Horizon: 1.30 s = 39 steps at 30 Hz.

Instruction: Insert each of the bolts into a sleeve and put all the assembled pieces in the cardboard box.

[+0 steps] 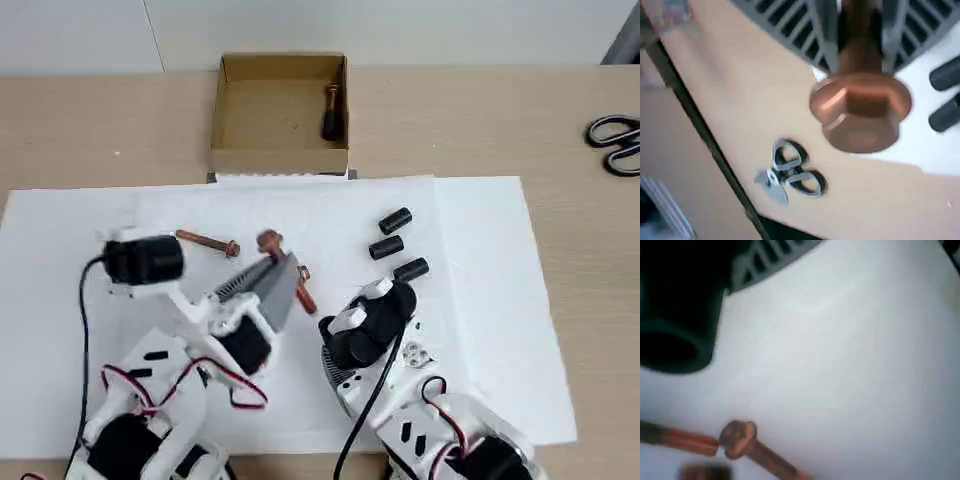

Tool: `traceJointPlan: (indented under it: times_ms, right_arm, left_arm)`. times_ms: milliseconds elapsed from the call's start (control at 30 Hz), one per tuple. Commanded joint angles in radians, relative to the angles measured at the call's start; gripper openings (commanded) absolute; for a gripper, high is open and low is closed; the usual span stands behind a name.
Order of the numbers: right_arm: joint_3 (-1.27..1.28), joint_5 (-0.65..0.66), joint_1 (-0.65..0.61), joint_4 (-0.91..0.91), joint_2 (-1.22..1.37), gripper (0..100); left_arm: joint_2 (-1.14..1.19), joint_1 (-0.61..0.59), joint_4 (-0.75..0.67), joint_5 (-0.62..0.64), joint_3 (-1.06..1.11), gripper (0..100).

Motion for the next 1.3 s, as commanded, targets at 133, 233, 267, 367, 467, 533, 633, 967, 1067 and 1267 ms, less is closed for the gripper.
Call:
traceJointPlan:
  times_ms: [133, 233, 267, 367, 467, 533, 633, 967, 1067, 1267]
  right_arm:
    - [-0.005, -0.012, -0.007, -0.030, -0.005, 0.2]
    - [-0.005, -0.012, -0.007, -0.030, -0.005, 0.2]
    - [-0.005, -0.012, -0.007, -0.030, -0.005, 0.2]
    - [-0.005, -0.011, -0.007, -0.024, -0.004, 0.2]
    - [-0.005, -0.011, -0.007, -0.022, -0.004, 0.2]
    - [-0.005, -0.011, -0.008, -0.021, -0.004, 0.2]
    - [-0.005, -0.011, -0.012, -0.021, -0.004, 0.2]
    - [0.012, -0.011, -0.088, -0.030, -0.005, 0.3]
    - [0.012, -0.011, -0.068, -0.042, -0.007, 0.3]
    - [0.011, -0.011, -0.024, -0.047, -0.008, 0.3]
  left_arm:
    - [-0.075, 0.072, -0.029, -0.064, 0.077, 1]
    - [-0.094, 0.072, -0.034, -0.066, 0.101, 1]
    - [-0.097, 0.072, -0.034, -0.066, 0.107, 1]
    - [-0.098, 0.071, -0.034, -0.071, 0.111, 1]
    - [-0.098, 0.069, -0.043, -0.071, 0.110, 1]
    - [-0.098, 0.068, -0.064, -0.071, 0.110, 1]
    - [-0.094, 0.068, -0.104, -0.071, 0.110, 1]
    - [-0.098, 0.068, -0.120, -0.087, 0.153, 1]
    - [-0.098, 0.066, -0.123, -0.109, 0.151, 1]
    - [-0.098, 0.066, -0.121, -0.115, 0.151, 1]
